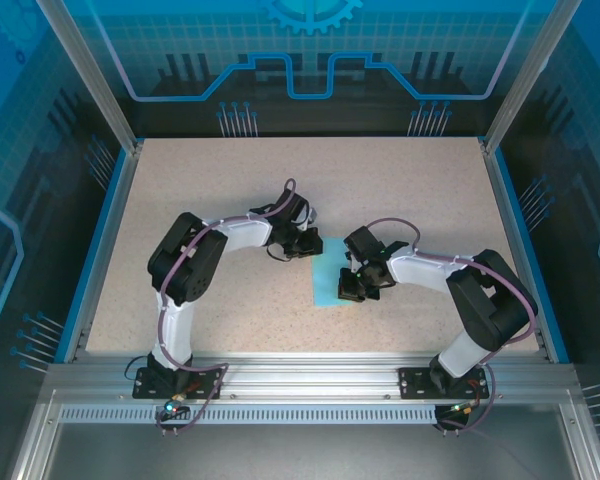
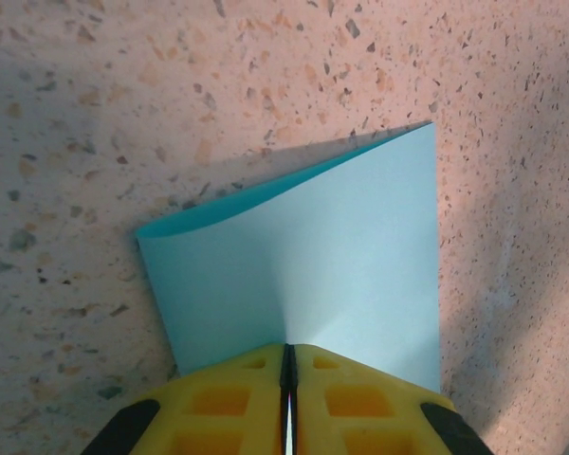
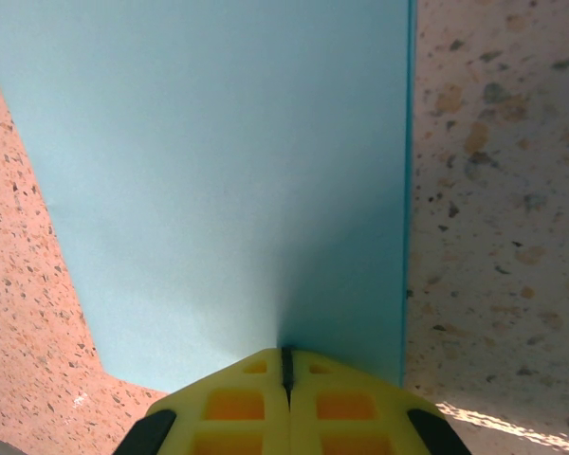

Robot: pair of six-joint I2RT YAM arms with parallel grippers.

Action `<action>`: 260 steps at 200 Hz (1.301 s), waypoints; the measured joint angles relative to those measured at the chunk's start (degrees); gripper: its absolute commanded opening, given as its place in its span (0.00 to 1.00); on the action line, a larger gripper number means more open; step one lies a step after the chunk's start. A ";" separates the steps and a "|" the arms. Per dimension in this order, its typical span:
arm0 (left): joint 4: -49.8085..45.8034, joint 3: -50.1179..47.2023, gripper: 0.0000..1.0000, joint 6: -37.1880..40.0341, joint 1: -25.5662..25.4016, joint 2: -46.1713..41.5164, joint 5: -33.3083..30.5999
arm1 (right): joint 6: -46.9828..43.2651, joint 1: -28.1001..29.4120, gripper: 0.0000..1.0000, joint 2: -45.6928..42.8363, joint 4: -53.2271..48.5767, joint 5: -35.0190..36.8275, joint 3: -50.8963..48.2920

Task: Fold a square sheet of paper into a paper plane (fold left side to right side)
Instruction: First fold the square sheet of paper in half at the center of the table.

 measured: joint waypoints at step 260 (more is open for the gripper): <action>9.18 -12.66 0.12 0.15 -3.28 -5.22 6.27 | -0.24 -0.04 0.00 0.55 -0.55 -0.17 0.50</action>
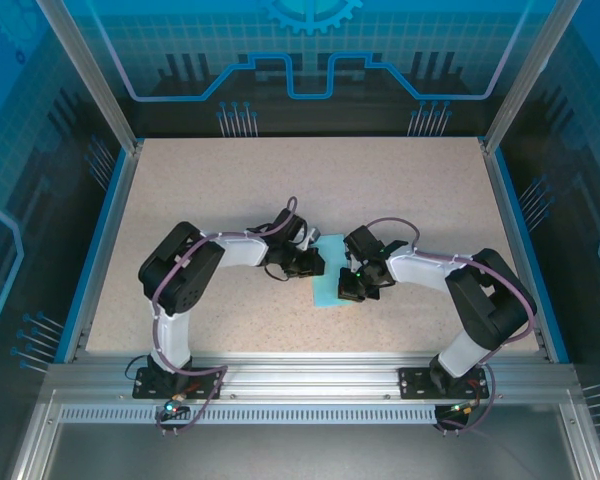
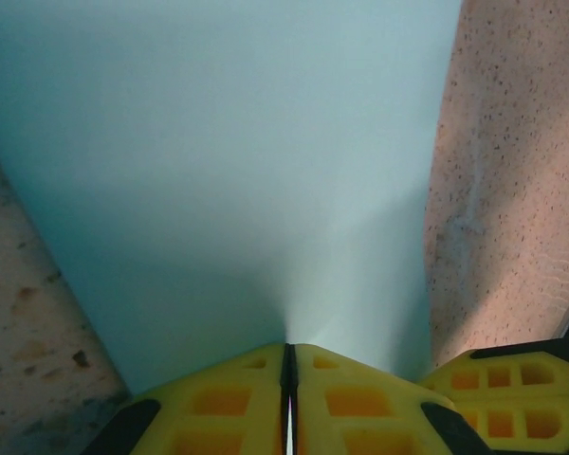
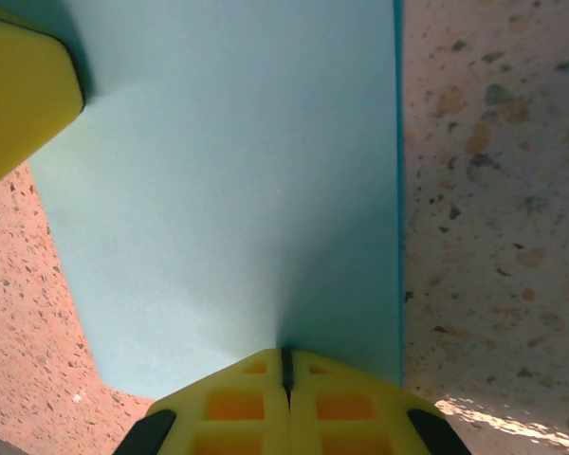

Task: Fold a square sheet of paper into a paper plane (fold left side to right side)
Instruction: First fold the square sheet of paper in half at the center of the table.

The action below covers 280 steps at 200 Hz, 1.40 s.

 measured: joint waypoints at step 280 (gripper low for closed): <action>-3.19 14.14 0.13 0.44 7.28 9.09 -1.44 | -0.59 -0.02 0.00 -1.11 2.12 -0.07 -1.84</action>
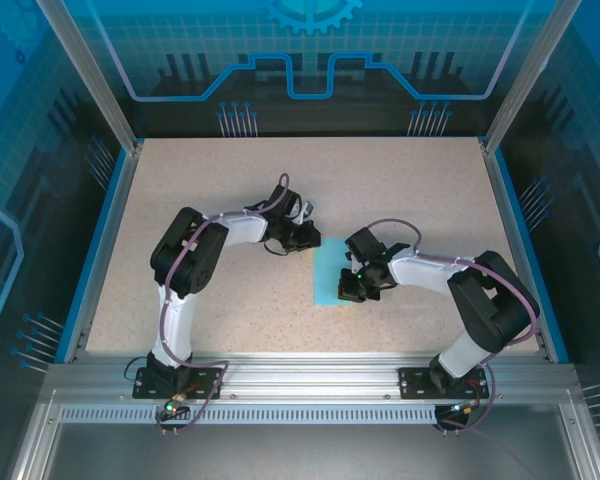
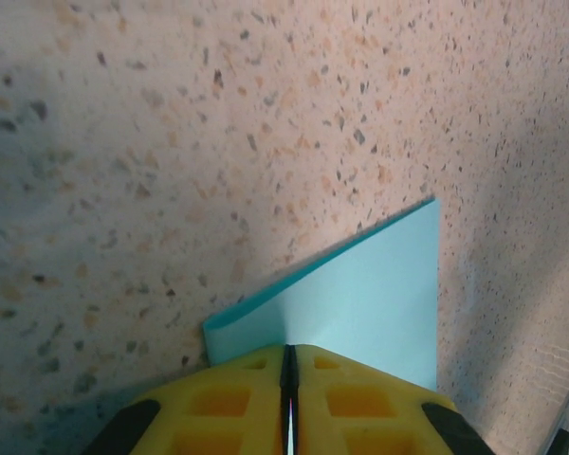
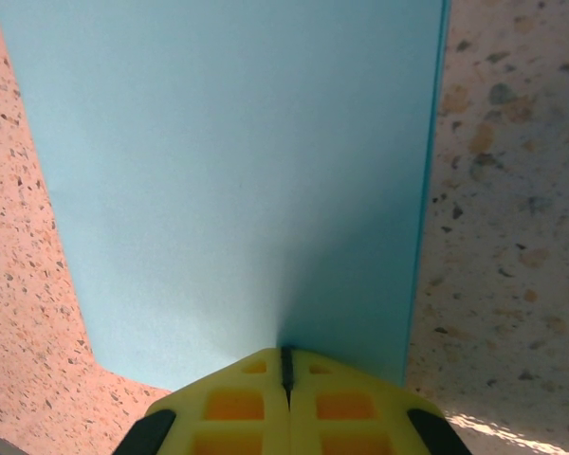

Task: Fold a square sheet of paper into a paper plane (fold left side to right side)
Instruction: First fold the square sheet of paper in half at the center of the table.

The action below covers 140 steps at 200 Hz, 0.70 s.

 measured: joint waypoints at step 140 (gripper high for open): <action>-3.91 7.82 0.17 2.05 4.87 3.15 -1.86 | -0.02 -0.04 0.00 -0.15 0.35 -0.20 -0.17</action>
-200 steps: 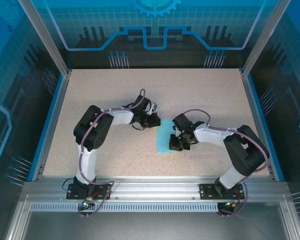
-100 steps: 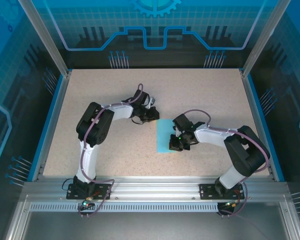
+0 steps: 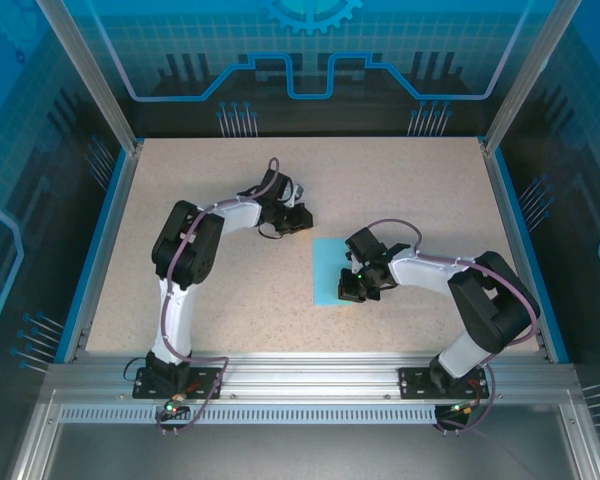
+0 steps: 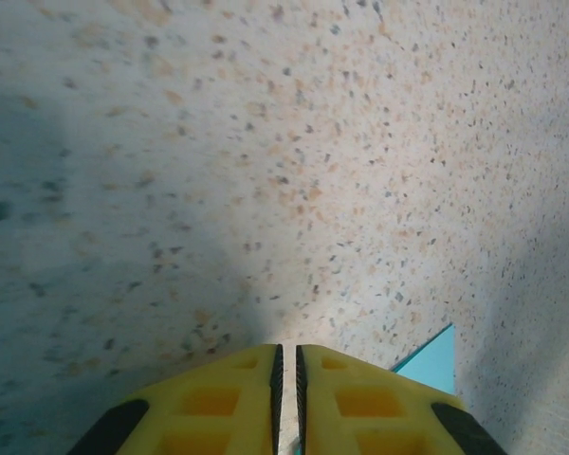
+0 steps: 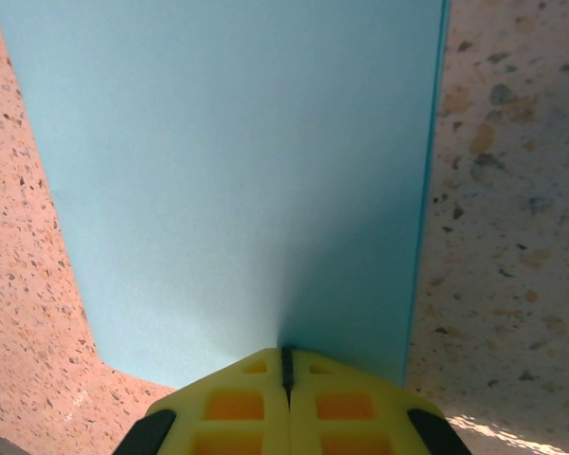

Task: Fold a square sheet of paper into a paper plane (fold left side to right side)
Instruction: First fold the square sheet of paper in half at the center of the table.

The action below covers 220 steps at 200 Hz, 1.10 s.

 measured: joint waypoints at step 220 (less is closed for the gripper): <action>7.69 -26.34 0.22 -8.79 -7.32 -22.27 1.40 | -4.55 -2.29 0.39 -20.76 -5.38 8.15 -3.37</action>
